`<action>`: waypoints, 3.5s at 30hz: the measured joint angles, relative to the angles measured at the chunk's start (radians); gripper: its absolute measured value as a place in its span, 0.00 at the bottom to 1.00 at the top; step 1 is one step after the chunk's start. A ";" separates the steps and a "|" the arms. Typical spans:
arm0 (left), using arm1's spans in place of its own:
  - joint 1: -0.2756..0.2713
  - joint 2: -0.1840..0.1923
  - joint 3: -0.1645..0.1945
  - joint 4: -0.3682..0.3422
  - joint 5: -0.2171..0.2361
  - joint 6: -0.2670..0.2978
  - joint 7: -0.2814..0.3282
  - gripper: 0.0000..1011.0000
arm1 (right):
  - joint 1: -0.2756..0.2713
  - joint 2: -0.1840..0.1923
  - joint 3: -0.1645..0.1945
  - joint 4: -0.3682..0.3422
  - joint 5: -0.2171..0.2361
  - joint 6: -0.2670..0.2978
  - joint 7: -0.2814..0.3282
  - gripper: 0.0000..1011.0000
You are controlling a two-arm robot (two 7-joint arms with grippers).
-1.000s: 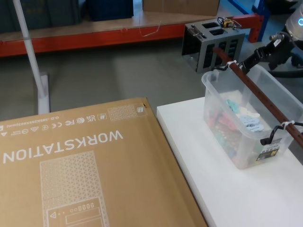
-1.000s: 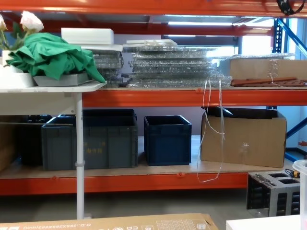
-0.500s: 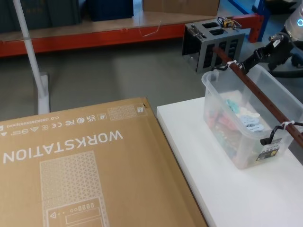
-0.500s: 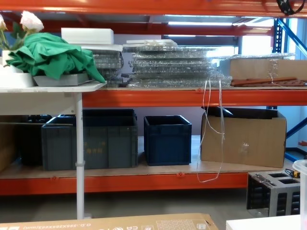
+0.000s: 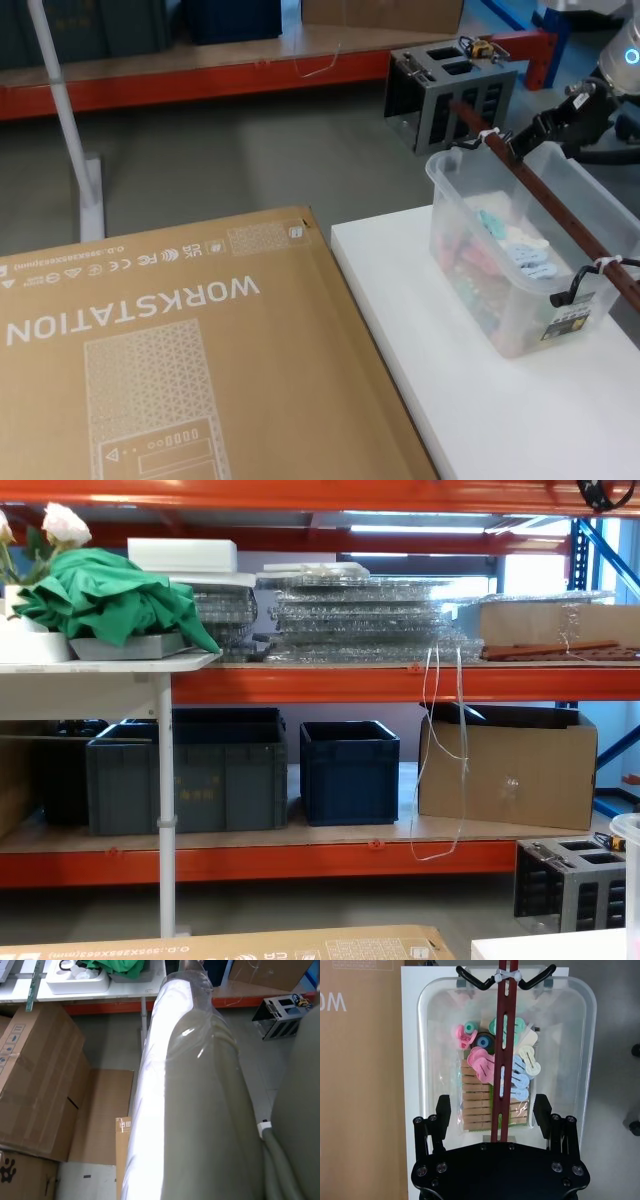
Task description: Use one hand to grasp the basket and place it at the designated location.
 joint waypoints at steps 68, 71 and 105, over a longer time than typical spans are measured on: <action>0.000 0.000 0.000 0.000 0.000 0.000 0.000 0.00 | 0.010 -0.094 -0.070 0.189 -0.017 -0.065 0.028 0.45; 0.000 0.000 0.000 0.000 0.000 0.000 0.000 0.00 | 0.012 -0.098 -0.071 0.195 -0.018 -0.068 0.027 0.38; 0.000 0.000 0.000 0.000 0.000 0.000 0.000 0.00 | 0.037 -0.085 -0.058 0.162 -0.007 -0.066 0.033 0.24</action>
